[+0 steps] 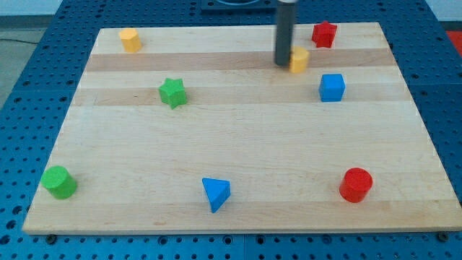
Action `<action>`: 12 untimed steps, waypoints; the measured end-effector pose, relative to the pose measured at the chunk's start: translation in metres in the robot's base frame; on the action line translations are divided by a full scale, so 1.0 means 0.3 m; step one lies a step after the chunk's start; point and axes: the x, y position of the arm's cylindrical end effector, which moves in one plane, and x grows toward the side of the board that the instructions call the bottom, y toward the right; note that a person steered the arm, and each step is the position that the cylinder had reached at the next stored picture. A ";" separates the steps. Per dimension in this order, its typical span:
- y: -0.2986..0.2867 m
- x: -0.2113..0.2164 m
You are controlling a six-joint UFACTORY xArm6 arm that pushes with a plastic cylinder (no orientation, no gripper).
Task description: Place red star at the top center of the board
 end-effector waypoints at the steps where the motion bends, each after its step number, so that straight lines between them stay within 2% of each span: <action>1: 0.166 -0.013; 2: 0.098 -0.060; 3: 0.258 -0.163; 4: 0.399 -0.159; 5: 0.289 -0.241; 6: 0.094 -0.274; 7: 0.248 -0.335; 8: 0.232 -0.406; 9: 0.006 -0.380; 10: -0.112 -0.271; 11: -0.205 -0.256; 12: -0.107 -0.165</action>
